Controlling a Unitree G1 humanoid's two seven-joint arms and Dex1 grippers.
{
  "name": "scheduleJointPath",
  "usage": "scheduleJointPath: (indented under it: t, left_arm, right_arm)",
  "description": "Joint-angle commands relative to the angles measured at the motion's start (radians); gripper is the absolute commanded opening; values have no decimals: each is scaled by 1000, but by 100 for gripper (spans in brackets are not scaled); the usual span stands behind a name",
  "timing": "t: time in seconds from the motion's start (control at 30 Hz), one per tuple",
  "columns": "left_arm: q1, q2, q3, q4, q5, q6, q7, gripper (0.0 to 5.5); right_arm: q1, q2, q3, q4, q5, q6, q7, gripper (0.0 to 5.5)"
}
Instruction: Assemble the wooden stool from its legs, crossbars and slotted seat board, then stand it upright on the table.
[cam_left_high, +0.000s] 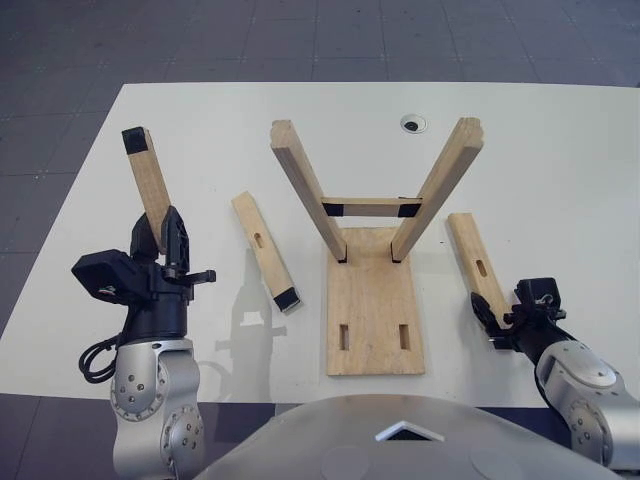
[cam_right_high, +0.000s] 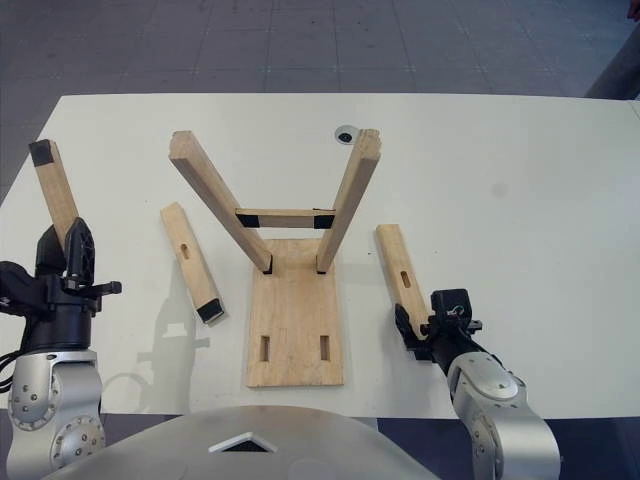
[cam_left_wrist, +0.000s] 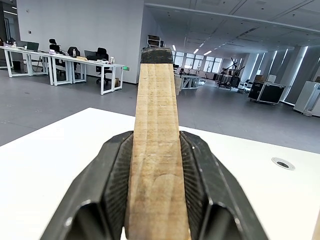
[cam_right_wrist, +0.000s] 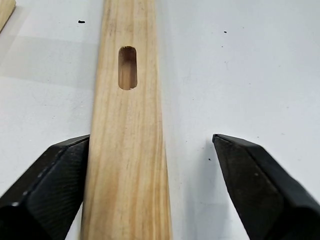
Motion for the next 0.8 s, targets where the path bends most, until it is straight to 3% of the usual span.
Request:
scheduleJointPath:
  t: [0.03,0.17,0.4,0.5,0.67,0.8]
  left_arm:
    - [-7,2,-10,-11,15,17,15,133]
    - [-5,-1,-10,-11,21,17,15,133]
    - [-12,-11,-20,0,37,8,16,133]
    - [-18,-13,-28,8,46,5,14,133]
    - [-24,-22,-31,26,31,-79,-29,133]
    - [-24,-12,-34,12,45,-291,-120,133]
  right_arm:
    - [-22,-7,-41,-26,24,171,-3,486]
    - [-153,6,-140,-141,78,286,17,548]
    - [-646,-5,-446,-251,266,442,87,548]
    - [-755,27,-555,-251,410,447,89,548]
    - [-714,37,-693,-241,934,245,58,548]
    - [-566,-111,-585,-250,1293,34,-43,548]
